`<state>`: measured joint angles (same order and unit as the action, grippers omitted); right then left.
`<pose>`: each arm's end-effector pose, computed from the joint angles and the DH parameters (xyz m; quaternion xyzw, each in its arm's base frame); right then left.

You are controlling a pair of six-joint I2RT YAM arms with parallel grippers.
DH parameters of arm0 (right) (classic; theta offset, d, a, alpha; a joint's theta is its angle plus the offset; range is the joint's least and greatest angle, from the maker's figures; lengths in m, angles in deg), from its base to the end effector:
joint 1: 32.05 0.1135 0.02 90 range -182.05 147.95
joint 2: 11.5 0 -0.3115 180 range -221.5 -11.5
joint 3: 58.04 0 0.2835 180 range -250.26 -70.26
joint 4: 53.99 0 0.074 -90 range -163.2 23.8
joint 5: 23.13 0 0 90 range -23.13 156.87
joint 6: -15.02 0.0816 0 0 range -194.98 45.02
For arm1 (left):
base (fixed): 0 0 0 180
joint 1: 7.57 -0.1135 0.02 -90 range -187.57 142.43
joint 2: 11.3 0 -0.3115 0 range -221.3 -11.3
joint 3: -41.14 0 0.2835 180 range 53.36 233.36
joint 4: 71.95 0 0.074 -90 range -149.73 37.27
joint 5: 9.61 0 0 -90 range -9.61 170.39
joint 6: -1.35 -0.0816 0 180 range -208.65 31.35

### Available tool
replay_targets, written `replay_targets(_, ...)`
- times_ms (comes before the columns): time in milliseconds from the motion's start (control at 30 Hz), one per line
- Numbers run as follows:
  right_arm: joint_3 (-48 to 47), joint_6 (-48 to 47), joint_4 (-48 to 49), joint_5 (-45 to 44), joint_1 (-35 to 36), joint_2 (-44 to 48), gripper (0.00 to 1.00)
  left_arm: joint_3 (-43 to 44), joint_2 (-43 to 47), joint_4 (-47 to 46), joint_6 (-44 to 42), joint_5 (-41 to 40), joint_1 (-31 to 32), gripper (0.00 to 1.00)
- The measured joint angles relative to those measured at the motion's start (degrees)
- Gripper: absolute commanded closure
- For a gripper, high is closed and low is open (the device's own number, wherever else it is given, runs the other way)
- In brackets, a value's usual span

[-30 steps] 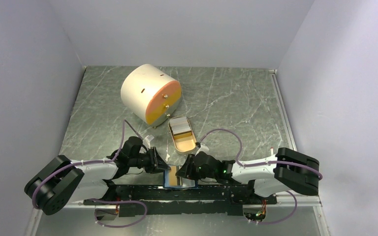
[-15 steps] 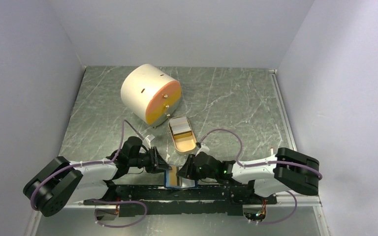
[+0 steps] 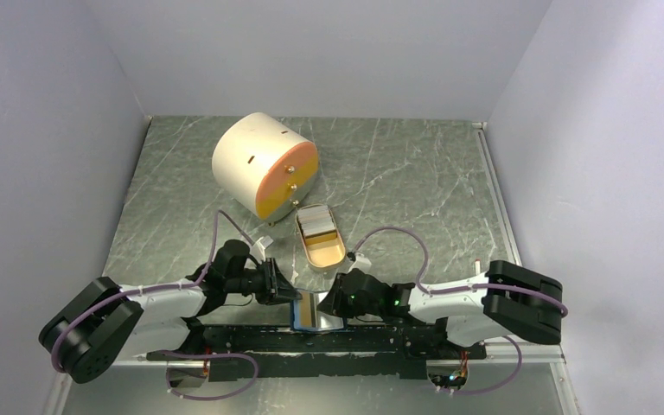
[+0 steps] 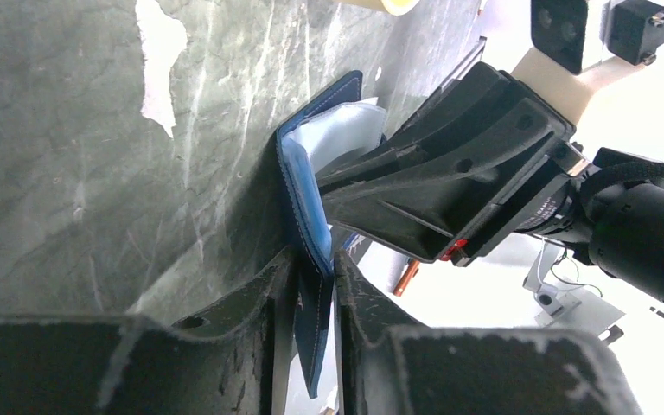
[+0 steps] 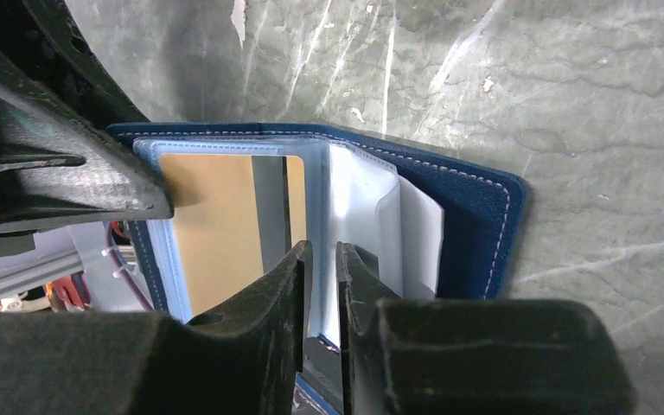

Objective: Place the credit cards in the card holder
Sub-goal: Insert the credit card into the card holder.

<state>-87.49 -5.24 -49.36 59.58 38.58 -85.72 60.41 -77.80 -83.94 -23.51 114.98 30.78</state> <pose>0.0943 0.2371 0.1137 0.0198 0.9052 0.3762 0.1968 0.1309 -0.1627 0.1096 -0.0634 0.8564 -0.5083 0.0646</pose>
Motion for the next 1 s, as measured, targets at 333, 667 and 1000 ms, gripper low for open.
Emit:
replay_targets(333,-2.3,-0.6,1.1,0.2,0.0,-3.9,0.80,0.8,0.1,-0.1,-0.5,0.8,0.0,0.77)
replay_targets(667,-2.3,-0.6,1.9,0.2,0.0,-4.3,0.81,0.8,1.3,0.0,-1.3,1.0,0.0,0.71)
replay_targets(1000,-2.2,-0.5,2.5,0.3,0.0,-4.6,0.81,0.8,4.2,1.7,-2.6,1.4,0.0,0.84)
